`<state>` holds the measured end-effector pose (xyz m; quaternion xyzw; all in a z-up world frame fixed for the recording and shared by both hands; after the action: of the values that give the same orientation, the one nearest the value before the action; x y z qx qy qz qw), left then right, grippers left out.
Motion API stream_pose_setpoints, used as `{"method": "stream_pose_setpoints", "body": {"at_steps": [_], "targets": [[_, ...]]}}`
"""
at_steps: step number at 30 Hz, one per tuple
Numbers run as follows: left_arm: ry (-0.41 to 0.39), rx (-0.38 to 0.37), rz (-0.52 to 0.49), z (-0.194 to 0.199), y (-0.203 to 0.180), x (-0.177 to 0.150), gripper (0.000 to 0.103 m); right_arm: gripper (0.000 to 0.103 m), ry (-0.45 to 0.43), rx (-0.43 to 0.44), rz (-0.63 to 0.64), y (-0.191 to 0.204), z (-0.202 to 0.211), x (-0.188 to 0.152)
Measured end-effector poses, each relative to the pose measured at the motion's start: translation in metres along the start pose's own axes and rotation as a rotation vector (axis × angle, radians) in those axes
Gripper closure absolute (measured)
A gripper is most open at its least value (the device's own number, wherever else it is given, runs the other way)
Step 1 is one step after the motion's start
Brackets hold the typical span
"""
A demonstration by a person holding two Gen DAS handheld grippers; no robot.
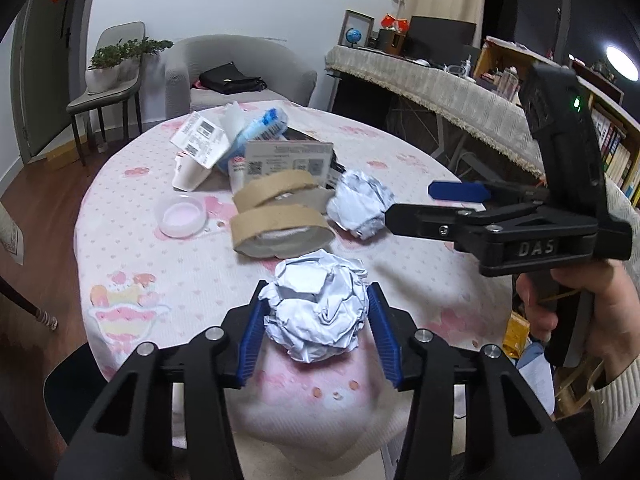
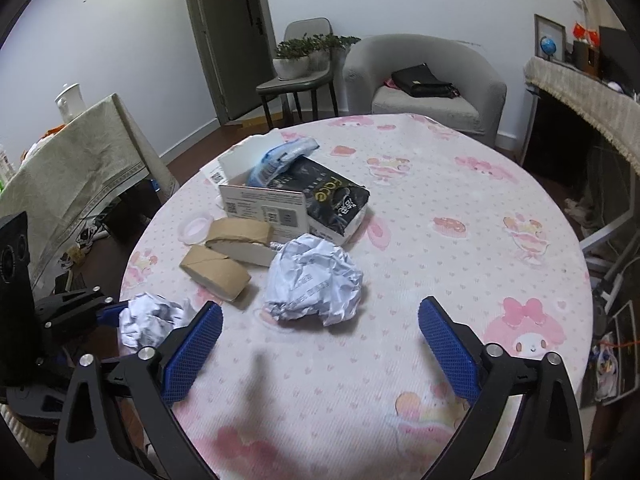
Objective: Collect trash
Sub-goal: 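Grasp the silver foil ball with the left tool while the right tool grasps the paper ball, then carry both balls over the teal bin and open the left tool while the right tool opens too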
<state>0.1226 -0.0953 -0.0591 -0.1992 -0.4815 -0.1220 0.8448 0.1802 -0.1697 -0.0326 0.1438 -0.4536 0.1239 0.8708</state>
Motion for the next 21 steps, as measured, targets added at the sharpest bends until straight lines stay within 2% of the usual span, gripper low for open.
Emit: {"method": "stream_pose_setpoints", "body": {"at_steps": [3,9,11,12,14,17,21], "targets": [[-0.011,-0.001,0.030,0.001,0.007,0.005,0.052,0.020,0.021,-0.003,-0.005,-0.001,-0.009,-0.001],[-0.037,0.005,0.035,0.007,0.016,0.012,0.052,0.021,0.032,0.008,-0.032,0.002,-0.022,0.001],[-0.047,0.006,0.038,0.010,0.021,0.015,0.052,0.025,0.040,0.008,-0.039,0.003,-0.027,0.001],[-0.051,0.011,0.039,0.011,0.024,0.015,0.052,0.031,0.045,0.006,-0.040,0.004,-0.030,0.001],[-0.059,0.027,0.047,0.014,0.033,0.017,0.052,0.043,0.066,-0.015,-0.035,0.005,-0.035,0.001],[-0.075,0.052,0.070,0.021,0.049,0.021,0.052,0.047,0.077,-0.050,-0.039,0.004,-0.035,0.005],[-0.105,0.118,0.096,0.036,0.075,0.023,0.052,0.047,0.036,-0.107,-0.039,0.004,-0.026,0.019]]}}
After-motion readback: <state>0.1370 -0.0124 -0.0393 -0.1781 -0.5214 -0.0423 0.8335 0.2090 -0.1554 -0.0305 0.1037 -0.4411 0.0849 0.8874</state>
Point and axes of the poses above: each gripper's, at about its wrist camera, not at the fingertips, and z roughly against the way its jaws point, y to its left, x to its top, the point moved 5 cm from there along -z, roughly the way its jaws point, and after that the axes turned 13 degrees about -y, right-handed, at the moved point
